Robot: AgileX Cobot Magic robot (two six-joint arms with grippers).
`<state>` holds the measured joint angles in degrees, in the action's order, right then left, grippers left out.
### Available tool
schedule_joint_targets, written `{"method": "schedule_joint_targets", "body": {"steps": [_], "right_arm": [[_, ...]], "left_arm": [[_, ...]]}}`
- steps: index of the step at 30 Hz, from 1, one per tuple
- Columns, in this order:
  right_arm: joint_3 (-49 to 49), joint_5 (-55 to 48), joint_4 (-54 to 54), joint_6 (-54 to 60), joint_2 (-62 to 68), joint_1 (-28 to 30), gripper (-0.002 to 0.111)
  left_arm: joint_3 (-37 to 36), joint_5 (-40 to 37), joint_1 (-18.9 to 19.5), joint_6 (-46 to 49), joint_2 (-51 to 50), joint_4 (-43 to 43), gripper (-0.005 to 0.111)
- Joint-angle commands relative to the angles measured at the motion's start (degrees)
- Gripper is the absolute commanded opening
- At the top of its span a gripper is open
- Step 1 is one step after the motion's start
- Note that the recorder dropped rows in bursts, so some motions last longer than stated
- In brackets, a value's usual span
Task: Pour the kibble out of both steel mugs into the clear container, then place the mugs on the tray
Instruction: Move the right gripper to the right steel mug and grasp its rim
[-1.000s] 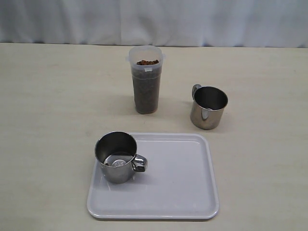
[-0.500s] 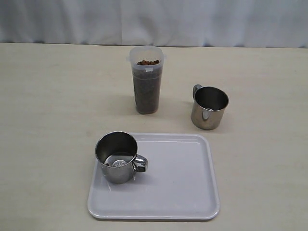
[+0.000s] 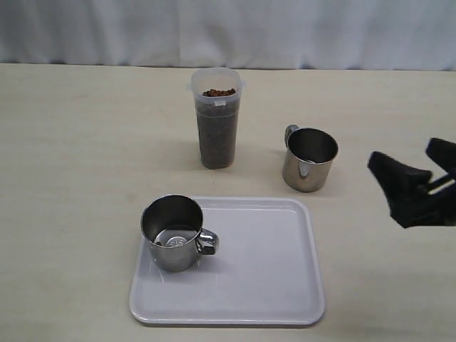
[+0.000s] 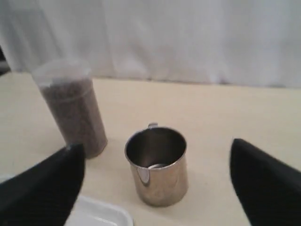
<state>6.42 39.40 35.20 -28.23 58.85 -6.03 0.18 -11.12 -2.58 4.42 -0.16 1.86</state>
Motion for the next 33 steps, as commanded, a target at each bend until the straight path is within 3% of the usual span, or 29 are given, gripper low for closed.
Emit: {"method": "schedule_joint_targets", "body": {"steps": [1,4,12,16,33], "right_arm": [[8.8,4.2,11.3,-0.5,19.4,-0.1,0.093],[16.0,5.1,17.7,-0.5,29.2,-0.1,0.103],[27.3,5.9,20.7,-0.5,46.0,-0.1,0.103],[30.0,9.6,26.3,-0.3,49.7,-0.1,0.103],[38.1,11.7,22.8,5.4,59.4,-0.1,0.103]], "left_arm": [[-0.2,0.8,-0.3,0.2,0.2,0.2,0.0],[-0.2,0.8,-0.3,0.2,0.2,0.3,0.0],[-0.2,0.8,-0.3,0.2,0.2,0.3,0.0],[-0.2,0.8,-0.3,0.2,0.2,0.3,0.0],[-0.2,0.4,-0.3,0.2,0.2,0.4,0.0]]}}
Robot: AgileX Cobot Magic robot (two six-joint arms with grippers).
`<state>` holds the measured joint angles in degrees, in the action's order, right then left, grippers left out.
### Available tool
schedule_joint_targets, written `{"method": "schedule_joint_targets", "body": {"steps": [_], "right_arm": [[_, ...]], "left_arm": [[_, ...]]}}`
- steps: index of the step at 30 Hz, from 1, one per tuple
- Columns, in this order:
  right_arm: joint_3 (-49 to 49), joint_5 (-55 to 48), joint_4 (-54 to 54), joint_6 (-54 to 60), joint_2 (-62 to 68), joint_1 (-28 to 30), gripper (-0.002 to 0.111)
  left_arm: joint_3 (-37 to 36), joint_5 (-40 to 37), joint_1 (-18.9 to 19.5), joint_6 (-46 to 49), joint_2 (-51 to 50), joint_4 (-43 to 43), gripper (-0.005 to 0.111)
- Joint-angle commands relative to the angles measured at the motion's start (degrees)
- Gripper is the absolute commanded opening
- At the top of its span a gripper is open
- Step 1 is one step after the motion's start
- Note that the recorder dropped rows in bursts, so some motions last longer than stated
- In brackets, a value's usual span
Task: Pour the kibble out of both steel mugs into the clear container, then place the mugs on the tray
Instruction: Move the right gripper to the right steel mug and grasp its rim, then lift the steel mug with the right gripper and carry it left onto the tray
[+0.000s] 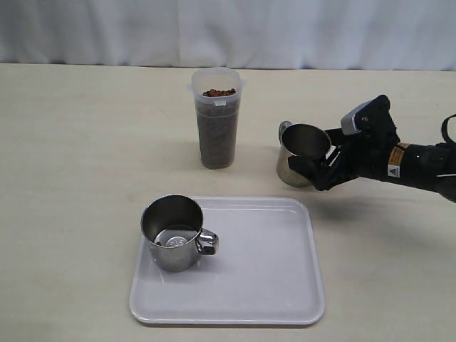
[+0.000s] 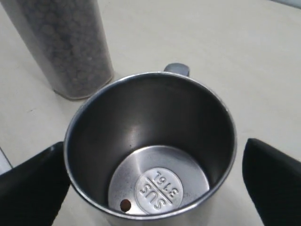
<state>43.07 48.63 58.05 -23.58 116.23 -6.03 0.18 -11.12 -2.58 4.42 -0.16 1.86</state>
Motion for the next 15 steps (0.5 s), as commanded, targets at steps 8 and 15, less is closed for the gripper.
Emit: {"method": "schedule_joint_targets", "body": {"steps": [8,15], "right_arm": [[4.6,4.0,-0.2,0.8,5.6,-0.1,0.103],[6.0,5.2,-0.2,0.8,7.0,-0.1,0.103]], "left_arm": [[-0.2,0.4,-0.3,0.2,0.2,0.4,0.0],[-0.2,0.4,-0.3,0.2,0.2,0.4,0.0]]}}
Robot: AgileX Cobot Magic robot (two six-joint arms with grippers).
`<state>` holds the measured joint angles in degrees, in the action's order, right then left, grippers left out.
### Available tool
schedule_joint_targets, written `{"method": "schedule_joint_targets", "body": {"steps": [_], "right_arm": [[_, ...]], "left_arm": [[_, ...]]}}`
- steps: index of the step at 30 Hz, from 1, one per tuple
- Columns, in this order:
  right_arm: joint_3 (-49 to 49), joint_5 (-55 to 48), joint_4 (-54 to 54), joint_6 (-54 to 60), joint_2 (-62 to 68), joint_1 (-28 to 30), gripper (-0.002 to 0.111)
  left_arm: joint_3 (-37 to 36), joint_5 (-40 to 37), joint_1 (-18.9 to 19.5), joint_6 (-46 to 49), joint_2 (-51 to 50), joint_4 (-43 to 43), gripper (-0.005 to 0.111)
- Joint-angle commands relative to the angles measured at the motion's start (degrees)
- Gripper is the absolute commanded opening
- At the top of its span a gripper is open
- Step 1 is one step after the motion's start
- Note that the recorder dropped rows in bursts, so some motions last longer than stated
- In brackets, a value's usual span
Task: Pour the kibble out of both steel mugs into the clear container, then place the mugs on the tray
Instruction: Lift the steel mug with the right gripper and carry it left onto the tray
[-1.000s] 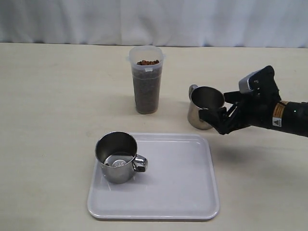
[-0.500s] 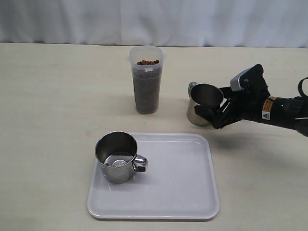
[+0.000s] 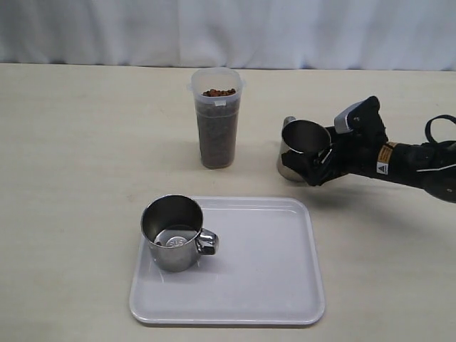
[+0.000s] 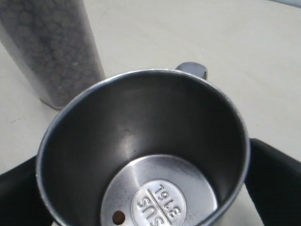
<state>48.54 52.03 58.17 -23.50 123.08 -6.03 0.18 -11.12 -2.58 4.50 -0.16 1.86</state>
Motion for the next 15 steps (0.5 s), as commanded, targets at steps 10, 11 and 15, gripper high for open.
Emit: {"method": "schedule_joint_targets", "body": {"steps": [10,11,15], "right_arm": [[0.5,4.4,0.6,0.1,0.2,-0.1,0.04],[0.5,3.8,1.6,0.1,0.2,-0.1,0.033],[0.5,3.2,3.9,0.1,0.1,-0.1,0.004]], "left_arm": [[-0.2,0.8,-0.3,0.1,0.2,0.2,0.0],[-0.2,0.8,-0.3,0.1,0.2,0.2,0.0],[-0.2,0.8,-0.3,0.1,0.2,0.2,0.0]]}}
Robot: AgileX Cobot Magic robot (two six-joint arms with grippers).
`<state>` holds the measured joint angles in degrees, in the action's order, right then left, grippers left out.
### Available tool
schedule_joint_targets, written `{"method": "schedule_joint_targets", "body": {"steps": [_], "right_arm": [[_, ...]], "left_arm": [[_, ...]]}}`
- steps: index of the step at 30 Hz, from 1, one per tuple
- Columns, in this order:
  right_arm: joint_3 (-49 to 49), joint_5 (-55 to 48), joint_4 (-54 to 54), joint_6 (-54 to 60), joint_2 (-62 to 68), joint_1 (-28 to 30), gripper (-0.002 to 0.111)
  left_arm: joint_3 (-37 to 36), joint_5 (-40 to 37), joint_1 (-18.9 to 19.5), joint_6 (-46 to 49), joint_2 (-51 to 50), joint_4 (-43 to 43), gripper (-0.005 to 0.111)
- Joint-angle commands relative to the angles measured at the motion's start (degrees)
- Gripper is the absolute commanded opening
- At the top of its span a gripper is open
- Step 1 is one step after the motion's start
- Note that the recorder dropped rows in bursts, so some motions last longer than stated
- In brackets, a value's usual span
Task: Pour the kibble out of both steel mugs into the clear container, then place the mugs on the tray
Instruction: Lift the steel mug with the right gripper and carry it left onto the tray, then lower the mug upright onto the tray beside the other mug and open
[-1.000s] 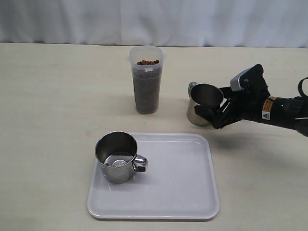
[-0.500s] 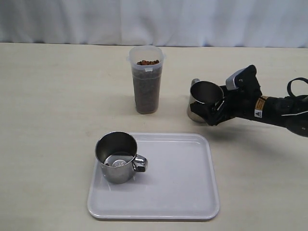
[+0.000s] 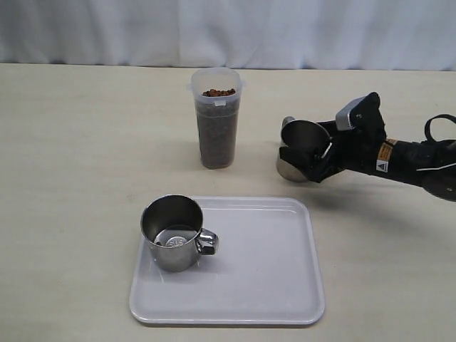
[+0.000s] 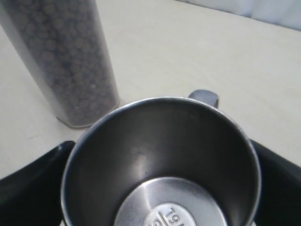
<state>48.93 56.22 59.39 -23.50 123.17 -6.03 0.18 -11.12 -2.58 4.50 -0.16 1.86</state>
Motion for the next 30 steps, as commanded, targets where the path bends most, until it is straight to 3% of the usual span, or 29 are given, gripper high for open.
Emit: {"method": "schedule_joint_targets", "body": {"steps": [1,11,12,14,16,20,24,30], "right_arm": [[0.0,-1.0,3.4,0.1,-0.6,-0.1,0.005],[-9.3,2.7,5.8,0.1,-12.6,-0.1,0.005],[-10.0,4.1,8.2,0.1,-12.8,-0.1,0.005],[-10.6,10.6,22.9,0.1,-12.8,-0.1,0.005],[-10.6,11.4,29.0,0.1,-12.7,-0.1,0.005],[-10.3,11.3,29.4,0.1,-10.4,-0.7,0.005],[-9.6,11.2,23.9,2.4,-5.7,-4.9,0.005],[-7.8,11.4,27.1,2.7,-5.3,-6.1,0.005]], "left_arm": [[-0.2,0.8,-0.3,0.1,0.2,0.2,0.0],[-0.2,0.8,-0.3,0.1,0.2,0.2,0.0],[-0.2,0.8,-0.3,0.1,0.2,0.2,0.0],[-0.2,0.8,-0.3,0.1,0.2,0.2,0.0],[-0.2,0.8,-0.3,0.1,0.2,0.4,0.0],[-0.2,0.4,-0.3,0.1,0.2,0.3,0.0],[-0.2,0.4,-0.3,0.1,0.2,0.3,0.0],[-0.2,0.5,-0.3,0.1,0.2,0.3,0.0]]}}
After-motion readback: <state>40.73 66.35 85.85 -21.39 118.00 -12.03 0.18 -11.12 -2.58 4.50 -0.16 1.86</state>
